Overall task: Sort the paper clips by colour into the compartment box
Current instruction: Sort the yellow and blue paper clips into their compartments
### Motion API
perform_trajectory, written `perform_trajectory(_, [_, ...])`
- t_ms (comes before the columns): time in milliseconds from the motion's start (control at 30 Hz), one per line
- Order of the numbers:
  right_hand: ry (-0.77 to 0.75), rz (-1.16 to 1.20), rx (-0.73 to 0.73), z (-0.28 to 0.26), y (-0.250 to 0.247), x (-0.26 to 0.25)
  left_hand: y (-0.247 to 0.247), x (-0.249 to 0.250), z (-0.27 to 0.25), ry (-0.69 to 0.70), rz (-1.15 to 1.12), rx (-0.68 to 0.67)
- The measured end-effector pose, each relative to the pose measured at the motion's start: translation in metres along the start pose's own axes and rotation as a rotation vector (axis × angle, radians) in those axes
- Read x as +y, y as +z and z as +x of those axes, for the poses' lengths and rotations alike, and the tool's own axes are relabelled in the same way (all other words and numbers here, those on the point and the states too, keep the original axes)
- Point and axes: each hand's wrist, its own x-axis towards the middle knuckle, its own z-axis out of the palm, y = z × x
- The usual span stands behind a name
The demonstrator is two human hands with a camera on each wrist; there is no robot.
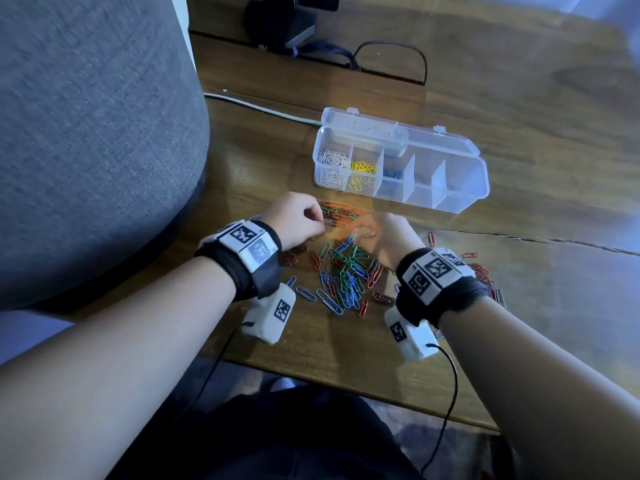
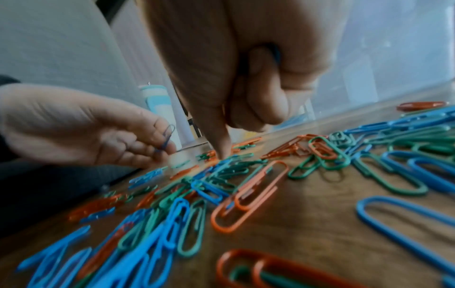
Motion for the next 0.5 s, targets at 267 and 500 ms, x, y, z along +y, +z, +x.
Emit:
perform_trajectory(267, [0.017, -0.22, -0.034, 0.004, -0.002, -0.003, -0.034, -0.035, -0.012, -0.147, -0.333, 0.035])
perform_trajectory(500, [0.032, 0.484, 0.027, 0.005, -0.008, 0.009, -0.061, -0.053, -0.02, -0.297, -0.635, 0.165])
